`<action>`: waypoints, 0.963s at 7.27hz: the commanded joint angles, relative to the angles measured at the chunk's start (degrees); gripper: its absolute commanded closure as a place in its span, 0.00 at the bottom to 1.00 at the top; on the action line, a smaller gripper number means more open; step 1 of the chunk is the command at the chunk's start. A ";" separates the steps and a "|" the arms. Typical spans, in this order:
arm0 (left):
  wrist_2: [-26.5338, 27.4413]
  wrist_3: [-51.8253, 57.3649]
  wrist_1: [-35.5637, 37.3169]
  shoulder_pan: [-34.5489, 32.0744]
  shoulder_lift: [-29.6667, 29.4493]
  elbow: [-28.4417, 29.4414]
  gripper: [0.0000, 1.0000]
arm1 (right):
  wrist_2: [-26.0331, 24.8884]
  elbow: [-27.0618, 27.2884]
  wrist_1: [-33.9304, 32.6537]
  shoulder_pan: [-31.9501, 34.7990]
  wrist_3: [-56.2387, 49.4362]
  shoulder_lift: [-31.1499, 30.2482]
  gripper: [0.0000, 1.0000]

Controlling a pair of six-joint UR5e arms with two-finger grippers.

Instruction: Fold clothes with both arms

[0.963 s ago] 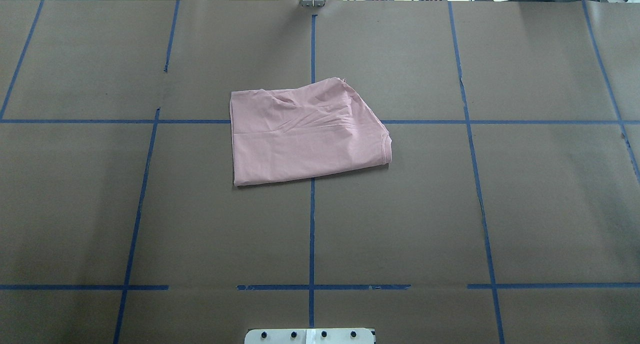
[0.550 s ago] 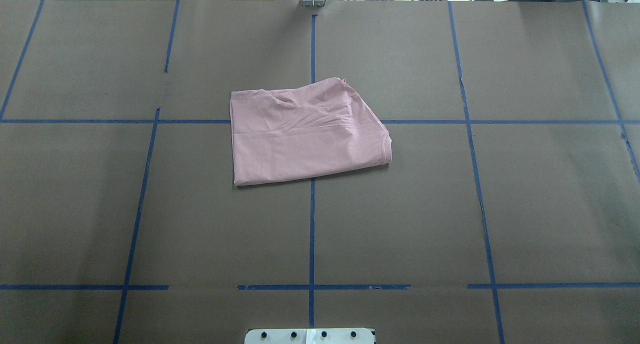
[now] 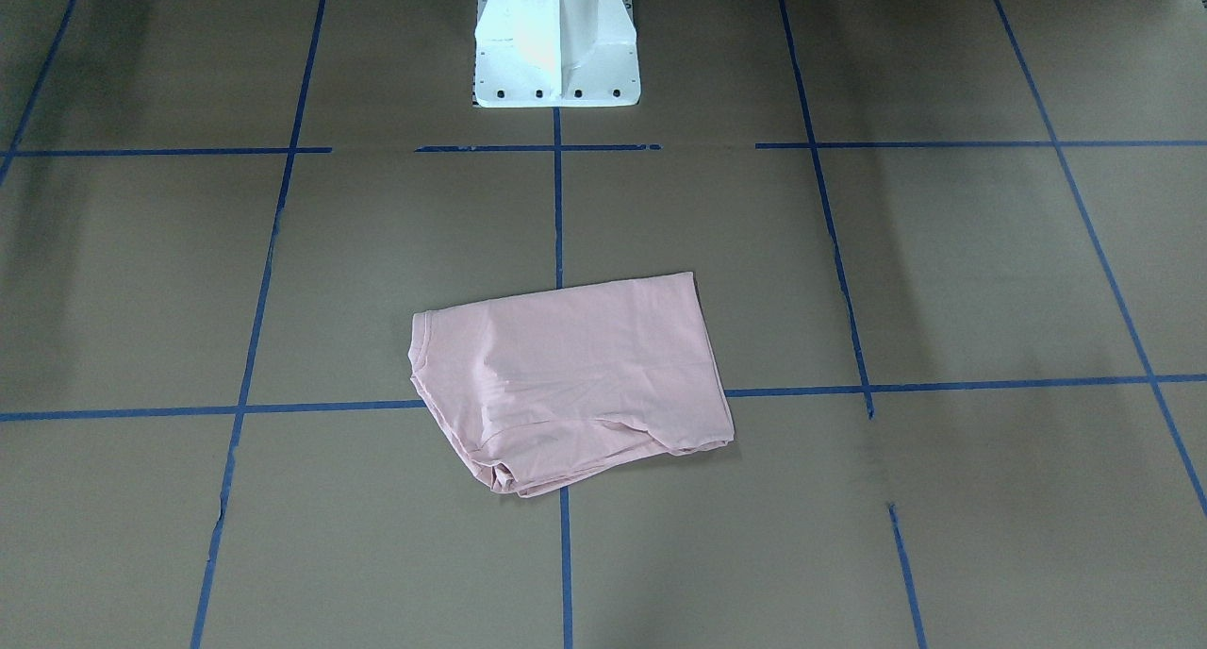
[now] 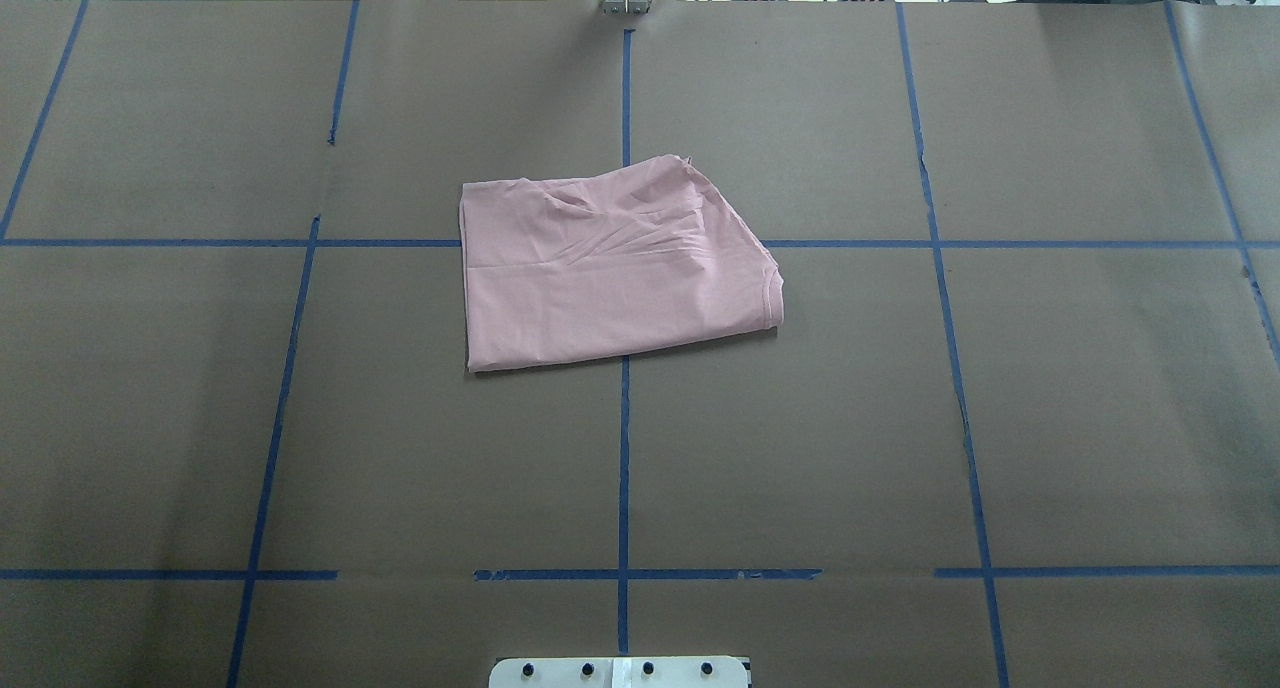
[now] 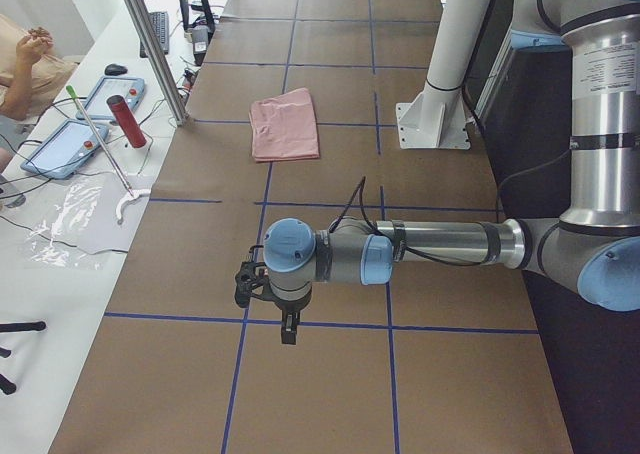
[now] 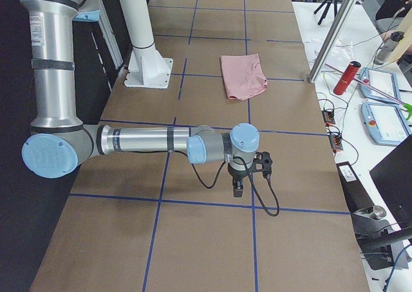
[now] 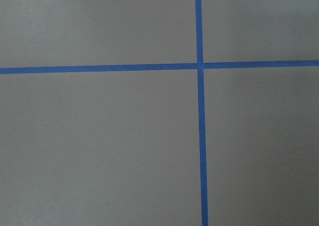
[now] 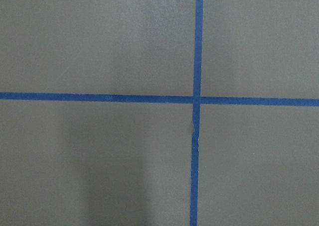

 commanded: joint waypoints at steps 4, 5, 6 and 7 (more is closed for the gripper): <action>-0.08 -0.03 0.03 0.00 -0.01 0.01 0.00 | 0.14 0.00 -0.06 0.65 0.53 -0.06 0.00; -0.08 -0.03 0.03 0.00 -0.01 0.36 0.00 | 0.14 0.26 -0.06 0.65 0.53 -0.15 0.00; 0.01 -0.03 0.03 0.18 -0.10 0.36 0.00 | 0.23 0.27 -0.06 0.65 0.53 -0.15 0.00; 0.01 -0.12 0.03 0.70 -0.10 0.36 0.00 | 0.23 0.27 -0.06 0.65 0.53 -0.15 0.00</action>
